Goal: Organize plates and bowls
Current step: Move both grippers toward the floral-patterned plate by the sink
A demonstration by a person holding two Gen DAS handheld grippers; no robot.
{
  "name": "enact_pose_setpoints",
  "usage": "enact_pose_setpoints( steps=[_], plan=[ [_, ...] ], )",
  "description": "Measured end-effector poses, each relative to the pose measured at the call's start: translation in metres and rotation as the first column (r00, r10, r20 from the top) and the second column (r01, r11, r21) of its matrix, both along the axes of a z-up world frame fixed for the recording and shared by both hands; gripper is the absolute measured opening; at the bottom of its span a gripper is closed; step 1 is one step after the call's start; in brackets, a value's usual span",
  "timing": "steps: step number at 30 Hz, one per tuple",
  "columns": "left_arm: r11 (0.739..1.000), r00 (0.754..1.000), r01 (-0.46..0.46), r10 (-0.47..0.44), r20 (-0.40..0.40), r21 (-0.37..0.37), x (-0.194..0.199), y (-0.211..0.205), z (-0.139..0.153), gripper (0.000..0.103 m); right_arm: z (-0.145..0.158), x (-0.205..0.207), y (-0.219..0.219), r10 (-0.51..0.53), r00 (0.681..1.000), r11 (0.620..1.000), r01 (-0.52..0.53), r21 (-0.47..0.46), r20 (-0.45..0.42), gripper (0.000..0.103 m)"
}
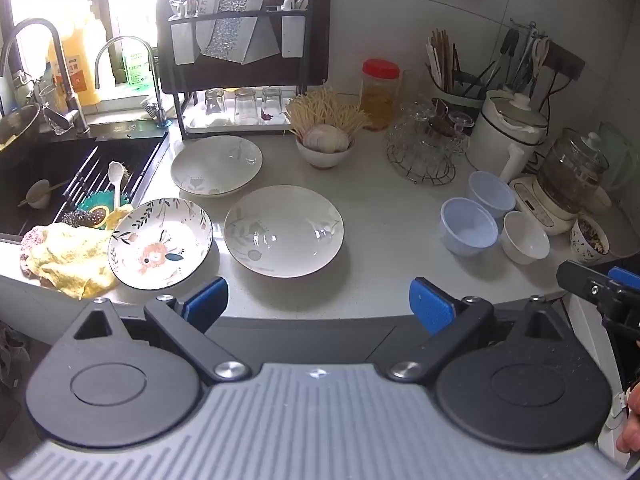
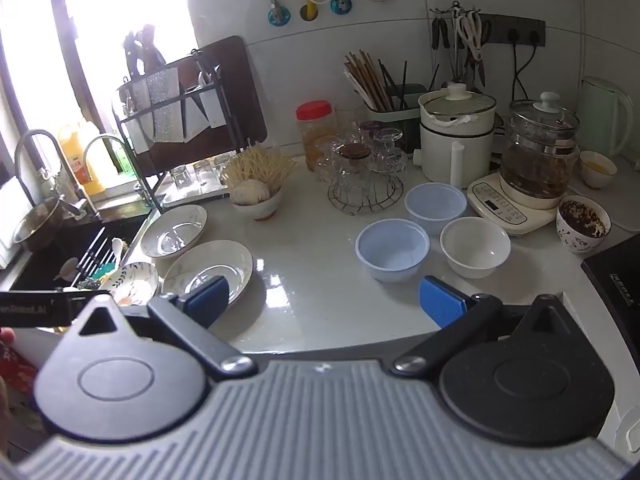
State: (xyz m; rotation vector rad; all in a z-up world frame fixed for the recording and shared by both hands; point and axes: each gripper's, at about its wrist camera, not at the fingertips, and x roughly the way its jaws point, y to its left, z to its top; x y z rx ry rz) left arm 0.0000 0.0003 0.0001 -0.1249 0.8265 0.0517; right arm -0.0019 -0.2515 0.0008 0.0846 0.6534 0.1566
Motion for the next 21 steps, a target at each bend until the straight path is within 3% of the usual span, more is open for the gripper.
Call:
enact_pose_setpoints(
  steps=[3,5,8,21],
  plan=[
    [1.000,1.000,-0.007,0.007,-0.004,-0.007,0.001,0.002,0.001,0.099,0.000,0.000,0.009,-0.001,1.000,1.000,0.001,-0.003,0.002,0.103],
    [1.000,1.000,0.007,-0.007,-0.006,0.030,-0.001,-0.001,0.000,0.099,0.000,0.000,-0.009,-0.015,1.000,0.996,0.016,0.086,-0.010,0.103],
    [0.999,1.000,0.016,-0.016,-0.002,0.028,-0.001,-0.003,-0.001,0.099,0.001,-0.005,-0.003,-0.016,1.000,0.999,0.015,0.048,0.007,0.103],
    [0.998,0.998,0.055,-0.055,-0.002,0.010,0.003,-0.009,0.001,0.099,0.001,-0.004,-0.004,-0.001,1.000,0.999,0.000,0.033,0.006,0.103]
  ],
)
